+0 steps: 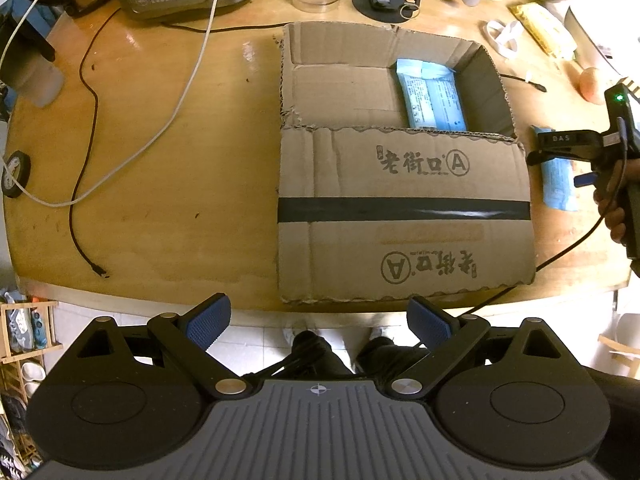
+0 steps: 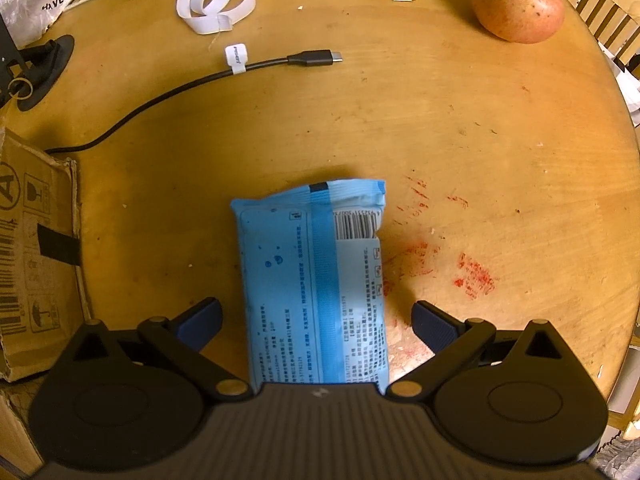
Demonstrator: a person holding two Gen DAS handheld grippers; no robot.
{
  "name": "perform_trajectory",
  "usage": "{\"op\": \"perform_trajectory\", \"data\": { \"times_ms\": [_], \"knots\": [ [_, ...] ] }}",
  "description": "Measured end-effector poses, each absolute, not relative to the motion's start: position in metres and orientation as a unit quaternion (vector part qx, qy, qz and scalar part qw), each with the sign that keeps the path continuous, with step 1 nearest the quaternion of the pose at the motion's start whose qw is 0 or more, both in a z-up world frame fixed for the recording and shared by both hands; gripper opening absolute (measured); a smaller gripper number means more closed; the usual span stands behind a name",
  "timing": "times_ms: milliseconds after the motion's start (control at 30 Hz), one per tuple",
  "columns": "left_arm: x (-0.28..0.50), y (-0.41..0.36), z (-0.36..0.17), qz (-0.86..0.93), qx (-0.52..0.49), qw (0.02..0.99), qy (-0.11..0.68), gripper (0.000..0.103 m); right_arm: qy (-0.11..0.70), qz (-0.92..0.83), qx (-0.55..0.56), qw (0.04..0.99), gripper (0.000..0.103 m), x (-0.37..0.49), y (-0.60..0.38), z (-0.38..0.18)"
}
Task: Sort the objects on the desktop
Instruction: 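Lower the right tool over the smaller blue packet and close on it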
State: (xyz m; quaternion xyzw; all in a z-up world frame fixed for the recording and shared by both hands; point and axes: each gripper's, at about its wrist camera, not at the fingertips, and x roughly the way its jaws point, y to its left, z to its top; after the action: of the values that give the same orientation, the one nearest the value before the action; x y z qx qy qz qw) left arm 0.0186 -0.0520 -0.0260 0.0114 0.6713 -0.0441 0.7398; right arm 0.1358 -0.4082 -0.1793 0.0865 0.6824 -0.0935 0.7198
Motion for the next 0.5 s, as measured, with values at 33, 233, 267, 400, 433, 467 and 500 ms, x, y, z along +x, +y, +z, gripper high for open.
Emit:
{"op": "perform_trajectory", "data": {
  "times_ms": [33,233,267,400,433,467,500],
  "knots": [
    [0.019,-0.052,-0.026,-0.045,0.011,0.740,0.671,0.097,0.683,-0.093,0.086,0.719,0.103,0.136,-0.408,-0.179],
    [0.019,-0.051,-0.026,-0.045,0.009,0.741,0.670,0.097,0.684,-0.093,0.096,0.717,0.085,0.135,-0.408,-0.174],
    [0.019,-0.051,-0.026,-0.044,0.008,0.741,0.670,0.097,0.683,-0.094,0.099,0.717,0.080,0.135,-0.408,-0.172],
    [0.020,-0.049,-0.027,-0.041,0.004,0.740,0.671,0.097,0.682,-0.097,0.094,0.719,0.059,0.134,-0.405,-0.164],
    [0.020,-0.049,-0.027,-0.041,0.003,0.740,0.671,0.097,0.681,-0.097,0.092,0.720,0.059,0.133,-0.404,-0.163],
    [0.020,-0.048,-0.027,-0.041,0.003,0.740,0.671,0.097,0.681,-0.097,0.091,0.720,0.060,0.132,-0.404,-0.163],
    [0.020,-0.048,-0.027,-0.041,0.003,0.740,0.671,0.097,0.681,-0.097,0.092,0.720,0.060,0.132,-0.404,-0.163]
  ]
}}
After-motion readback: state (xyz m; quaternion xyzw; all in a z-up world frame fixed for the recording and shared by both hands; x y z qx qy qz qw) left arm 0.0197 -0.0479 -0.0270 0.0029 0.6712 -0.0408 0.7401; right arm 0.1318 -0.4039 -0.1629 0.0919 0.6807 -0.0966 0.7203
